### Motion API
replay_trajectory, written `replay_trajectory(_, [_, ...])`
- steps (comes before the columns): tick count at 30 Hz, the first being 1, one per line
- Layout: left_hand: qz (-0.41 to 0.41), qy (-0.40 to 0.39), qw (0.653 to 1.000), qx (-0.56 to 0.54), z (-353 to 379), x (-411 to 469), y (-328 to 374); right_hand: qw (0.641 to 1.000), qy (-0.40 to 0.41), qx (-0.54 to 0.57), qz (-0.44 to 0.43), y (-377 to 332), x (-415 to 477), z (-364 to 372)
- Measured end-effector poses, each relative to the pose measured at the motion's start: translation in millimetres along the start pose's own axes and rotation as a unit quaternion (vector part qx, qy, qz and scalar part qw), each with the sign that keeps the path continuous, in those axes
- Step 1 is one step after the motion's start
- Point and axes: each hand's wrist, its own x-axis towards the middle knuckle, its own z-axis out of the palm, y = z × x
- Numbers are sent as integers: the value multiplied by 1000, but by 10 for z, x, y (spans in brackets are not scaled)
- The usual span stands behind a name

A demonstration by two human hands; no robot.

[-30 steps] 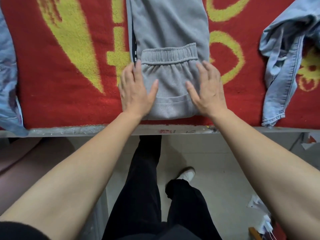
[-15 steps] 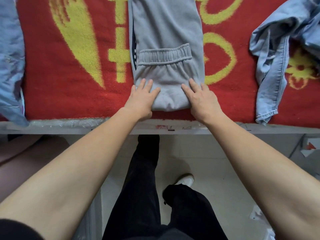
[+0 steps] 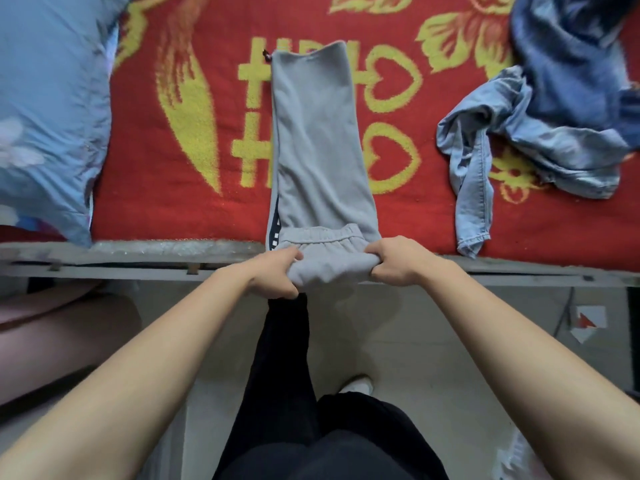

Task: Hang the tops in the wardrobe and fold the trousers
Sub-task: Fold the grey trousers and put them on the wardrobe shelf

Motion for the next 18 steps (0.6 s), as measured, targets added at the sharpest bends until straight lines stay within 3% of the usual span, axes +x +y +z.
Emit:
replay_trajectory(3, [11, 6, 999, -46, -341, 14, 15, 996, 6, 93, 15, 46, 8, -327])
replay_trajectory(6, [0, 74, 978, -195, -796, 177, -88, 973, 72, 212, 46, 140, 252, -645])
replay_trajectory(11, [-70, 283, 861, -416, -1275, 968, -271, 887, 197, 389, 154, 264, 1176, -959])
replay_trajectory(13, [-76, 324, 817, -471, -1364, 1380, -352, 852, 238, 421, 199, 293, 1602, -1014])
replay_trajectory(15, [-80, 298, 803, -510, -1383, 1734, -460, 854, 235, 400, 237, 316, 1957, -986])
replay_trajectory(18, [-79, 260, 823, -499, -1294, 2064, -655, 897, 170, 304, 272, 291, 2269, -861])
